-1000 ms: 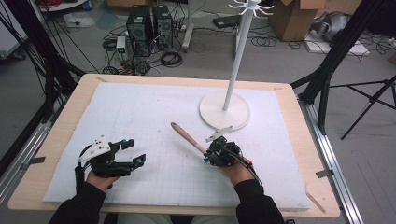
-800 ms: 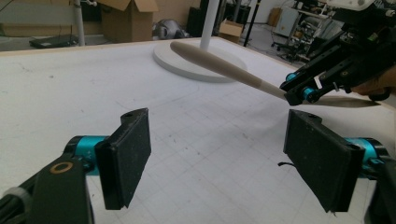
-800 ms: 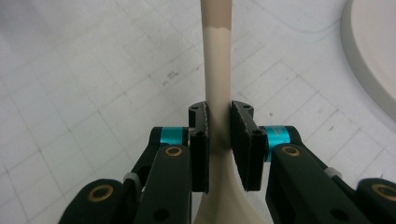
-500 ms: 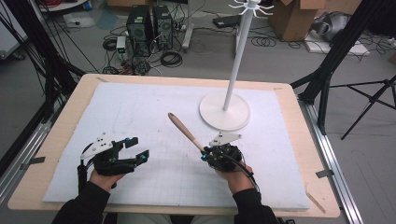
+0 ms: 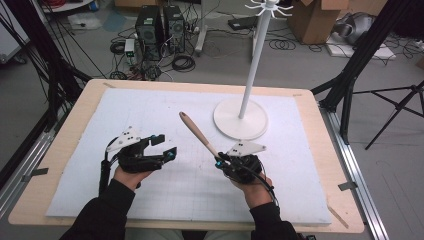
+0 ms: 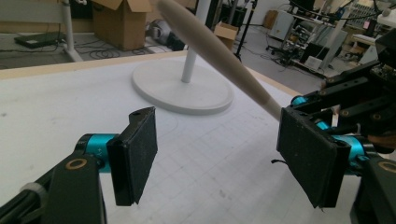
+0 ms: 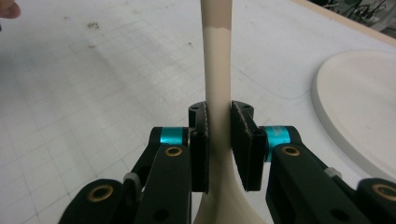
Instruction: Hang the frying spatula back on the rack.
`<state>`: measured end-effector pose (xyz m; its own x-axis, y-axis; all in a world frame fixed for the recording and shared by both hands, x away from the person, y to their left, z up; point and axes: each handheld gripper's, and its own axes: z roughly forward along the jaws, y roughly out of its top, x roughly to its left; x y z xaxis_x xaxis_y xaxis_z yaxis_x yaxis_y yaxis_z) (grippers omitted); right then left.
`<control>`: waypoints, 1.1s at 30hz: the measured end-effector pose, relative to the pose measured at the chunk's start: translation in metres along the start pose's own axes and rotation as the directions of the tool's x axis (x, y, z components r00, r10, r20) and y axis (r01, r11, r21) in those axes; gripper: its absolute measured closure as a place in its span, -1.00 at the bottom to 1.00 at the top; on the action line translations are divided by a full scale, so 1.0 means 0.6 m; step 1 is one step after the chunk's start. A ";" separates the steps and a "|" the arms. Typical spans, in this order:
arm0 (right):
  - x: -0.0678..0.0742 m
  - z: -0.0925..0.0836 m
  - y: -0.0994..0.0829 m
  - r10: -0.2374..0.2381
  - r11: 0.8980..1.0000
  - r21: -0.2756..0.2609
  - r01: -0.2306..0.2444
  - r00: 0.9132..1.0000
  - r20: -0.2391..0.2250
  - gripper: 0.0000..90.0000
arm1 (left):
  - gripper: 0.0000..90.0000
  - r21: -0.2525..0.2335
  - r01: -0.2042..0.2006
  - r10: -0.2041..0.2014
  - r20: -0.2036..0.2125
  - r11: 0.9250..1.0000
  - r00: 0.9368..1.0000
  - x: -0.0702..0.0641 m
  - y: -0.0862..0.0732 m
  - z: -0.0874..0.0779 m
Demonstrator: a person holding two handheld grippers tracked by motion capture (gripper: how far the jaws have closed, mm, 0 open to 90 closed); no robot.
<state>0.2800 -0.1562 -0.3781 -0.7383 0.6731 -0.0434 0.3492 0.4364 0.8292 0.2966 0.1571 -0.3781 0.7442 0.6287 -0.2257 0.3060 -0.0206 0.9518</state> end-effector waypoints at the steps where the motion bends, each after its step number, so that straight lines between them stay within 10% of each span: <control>1: 0.002 -0.002 0.000 -0.006 1.000 -0.011 0.006 1.000 -0.002 0.72 | -0.35 0.002 -0.005 0.005 0.003 1.000 1.000 -0.004 0.004 0.007; 20: 0.020 -0.017 0.008 -0.027 0.996 -0.081 0.026 1.000 -0.010 0.72 | -0.32 0.033 0.030 -0.031 0.031 0.999 0.999 -0.020 0.057 0.074; 33: 0.024 -0.015 0.009 -0.039 0.996 -0.079 0.038 0.999 -0.016 0.72 | 0.13 0.030 0.093 -0.095 0.057 0.995 0.994 -0.014 0.074 0.077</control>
<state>0.2662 -0.1497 -0.3694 -0.7603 0.6460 -0.0671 0.2745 0.4132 0.8683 0.3313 0.1151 -0.3434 0.7447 0.5822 -0.3262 0.3916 0.0146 0.9200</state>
